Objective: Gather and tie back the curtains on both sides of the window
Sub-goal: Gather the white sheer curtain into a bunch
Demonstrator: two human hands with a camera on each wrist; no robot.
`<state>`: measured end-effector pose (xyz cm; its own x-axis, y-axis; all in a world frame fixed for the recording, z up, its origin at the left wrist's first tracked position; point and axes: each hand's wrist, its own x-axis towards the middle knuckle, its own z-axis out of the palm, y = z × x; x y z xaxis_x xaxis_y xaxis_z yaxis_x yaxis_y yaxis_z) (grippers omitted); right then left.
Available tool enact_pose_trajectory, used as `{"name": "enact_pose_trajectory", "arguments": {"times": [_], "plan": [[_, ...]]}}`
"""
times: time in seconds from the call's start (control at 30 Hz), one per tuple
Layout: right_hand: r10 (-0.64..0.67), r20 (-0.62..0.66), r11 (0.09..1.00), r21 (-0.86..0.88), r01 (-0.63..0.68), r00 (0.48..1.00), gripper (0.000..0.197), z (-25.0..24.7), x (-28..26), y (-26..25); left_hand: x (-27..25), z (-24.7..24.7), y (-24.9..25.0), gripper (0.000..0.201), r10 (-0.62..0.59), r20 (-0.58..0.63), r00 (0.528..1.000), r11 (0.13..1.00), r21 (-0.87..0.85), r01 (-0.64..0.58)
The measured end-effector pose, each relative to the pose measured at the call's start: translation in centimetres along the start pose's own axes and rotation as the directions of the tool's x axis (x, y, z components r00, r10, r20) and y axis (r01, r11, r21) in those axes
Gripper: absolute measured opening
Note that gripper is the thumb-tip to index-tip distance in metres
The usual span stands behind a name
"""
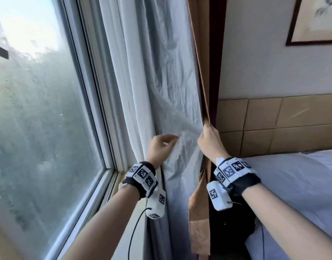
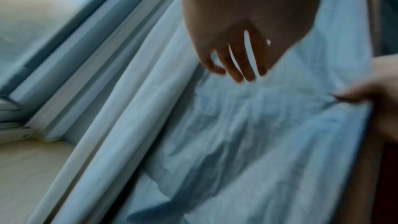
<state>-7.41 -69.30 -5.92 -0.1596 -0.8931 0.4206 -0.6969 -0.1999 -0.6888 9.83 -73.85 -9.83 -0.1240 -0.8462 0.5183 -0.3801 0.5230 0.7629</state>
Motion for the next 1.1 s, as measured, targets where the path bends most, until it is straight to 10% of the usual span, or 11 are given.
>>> {"name": "enact_pose_trajectory", "arguments": {"times": [0.1, 0.23, 0.4, 0.6, 0.83, 1.1], "plan": [[-0.069, -0.036, 0.997, -0.018, 0.069, 0.997, 0.068, -1.1, -1.1, 1.6, 0.9, -2.5, -1.9, 0.029, -0.051, -0.480, 0.876, 0.989, 0.098, 0.111], [-0.182, -0.139, 0.983, -0.021, 0.181, 0.973, 0.097, -2.2, -2.2, 3.1, 2.1, -3.6, -3.5, 0.070, -0.230, -0.362, 0.903, 0.962, 0.054, 0.267], [-0.226, -0.088, 0.968, -0.128, 0.214, 0.970, 0.106, -3.0, -3.0, 3.5, 3.7, -2.4, -5.2, 0.058, -0.302, -0.291, 0.908, 0.942, 0.057, 0.332], [-0.194, -0.068, 0.951, -0.257, 0.171, 0.979, 0.058, -3.0, -2.5, 4.5, 2.7, -0.8, -3.5, 0.034, -0.145, -0.406, 0.902, 0.959, 0.169, 0.229], [-0.061, -0.062, 0.984, -0.171, 0.049, 0.996, 0.051, -2.0, -3.0, 2.7, -4.2, 6.3, 2.5, 0.024, 0.313, -0.009, 0.950, 0.930, 0.207, -0.304], [0.065, 0.123, 0.961, 0.261, -0.095, 0.990, 0.054, -2.3, -3.9, 0.5, -4.4, 10.2, 3.8, 0.020, 0.112, 0.312, 0.944, 0.983, 0.101, -0.150]]}}
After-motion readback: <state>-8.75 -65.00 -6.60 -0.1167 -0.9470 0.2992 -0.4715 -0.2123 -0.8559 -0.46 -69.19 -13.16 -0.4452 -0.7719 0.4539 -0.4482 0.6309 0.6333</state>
